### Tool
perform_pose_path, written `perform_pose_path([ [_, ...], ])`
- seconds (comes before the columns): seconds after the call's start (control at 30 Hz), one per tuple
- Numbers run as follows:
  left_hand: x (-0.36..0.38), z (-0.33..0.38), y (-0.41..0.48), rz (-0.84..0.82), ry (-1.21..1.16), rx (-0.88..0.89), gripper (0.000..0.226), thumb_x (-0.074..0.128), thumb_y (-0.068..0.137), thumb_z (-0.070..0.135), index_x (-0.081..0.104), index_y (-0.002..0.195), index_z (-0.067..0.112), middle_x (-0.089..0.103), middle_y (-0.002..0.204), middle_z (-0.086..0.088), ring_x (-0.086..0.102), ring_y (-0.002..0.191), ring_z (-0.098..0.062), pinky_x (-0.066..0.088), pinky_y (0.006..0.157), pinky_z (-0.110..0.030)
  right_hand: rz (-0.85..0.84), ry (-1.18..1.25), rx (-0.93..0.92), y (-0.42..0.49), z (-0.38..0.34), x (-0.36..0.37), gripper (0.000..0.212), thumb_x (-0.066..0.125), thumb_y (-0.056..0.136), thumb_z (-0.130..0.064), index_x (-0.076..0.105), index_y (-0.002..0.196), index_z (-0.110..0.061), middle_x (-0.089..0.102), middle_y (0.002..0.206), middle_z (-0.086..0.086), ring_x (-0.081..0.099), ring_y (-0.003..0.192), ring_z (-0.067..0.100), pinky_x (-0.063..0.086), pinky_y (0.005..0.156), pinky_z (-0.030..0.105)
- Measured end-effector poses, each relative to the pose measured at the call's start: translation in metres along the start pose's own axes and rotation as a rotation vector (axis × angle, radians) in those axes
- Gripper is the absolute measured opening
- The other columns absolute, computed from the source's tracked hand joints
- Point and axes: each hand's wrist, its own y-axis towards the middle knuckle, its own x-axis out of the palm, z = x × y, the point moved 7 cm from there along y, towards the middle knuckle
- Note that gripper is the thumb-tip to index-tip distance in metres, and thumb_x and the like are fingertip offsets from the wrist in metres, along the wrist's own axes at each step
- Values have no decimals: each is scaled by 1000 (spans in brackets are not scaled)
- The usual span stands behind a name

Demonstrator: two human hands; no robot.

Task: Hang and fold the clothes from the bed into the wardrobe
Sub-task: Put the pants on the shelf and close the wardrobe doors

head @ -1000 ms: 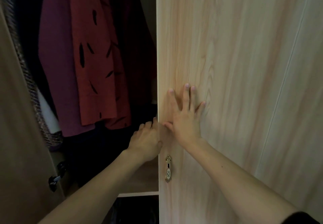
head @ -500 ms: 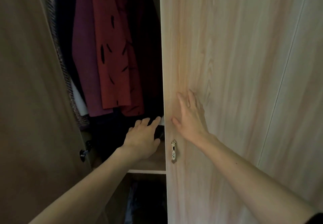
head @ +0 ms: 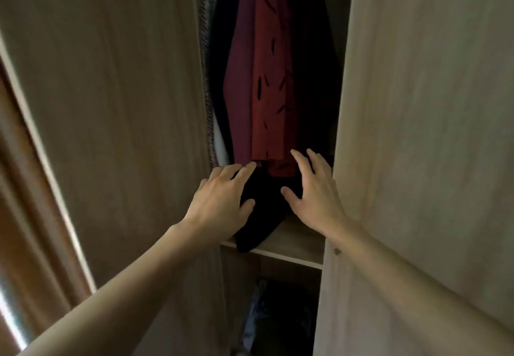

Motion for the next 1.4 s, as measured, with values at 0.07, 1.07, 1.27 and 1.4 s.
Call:
perform_pose_path([
  [0.07, -32, -21, -17, 84, 17, -5, 68, 60, 90, 35, 32, 151, 25, 44, 147, 3, 36, 135, -22, 41, 105, -45, -3, 24, -13, 2, -26, 8, 77, 63, 93, -40, 21, 155, -26, 20, 162, 11, 11, 151, 29, 22, 119, 48],
  [1.07, -135, -173, -78, 235, -678, 221, 77, 49, 100, 6, 3, 157, 30, 36, 155, 8, 47, 135, -15, 50, 104, -41, -334, 31, -93, -35, -193, 99, 100, 66, 82, -62, 5, 157, -36, 0, 165, -5, -2, 152, 13, 16, 122, 45],
  [1.27, -111, -120, -58, 285, -683, 320, 80, 55, 100, 30, 0, 158, 28, 19, 162, 15, 31, 144, -16, 46, 107, -45, -355, 28, -19, -51, -156, 85, 103, 68, 81, -62, 2, 156, -39, -4, 165, -11, 0, 152, 16, 19, 122, 47],
  [1.4, -93, -94, -40, 364, -658, 293, 85, 63, 94, 39, 7, 158, 34, 21, 161, 15, 33, 143, -19, 46, 106, -50, -421, -23, -44, -65, -132, 71, 111, 68, 77, -69, -8, 154, -45, -12, 163, -17, -4, 152, 15, 17, 121, 46],
])
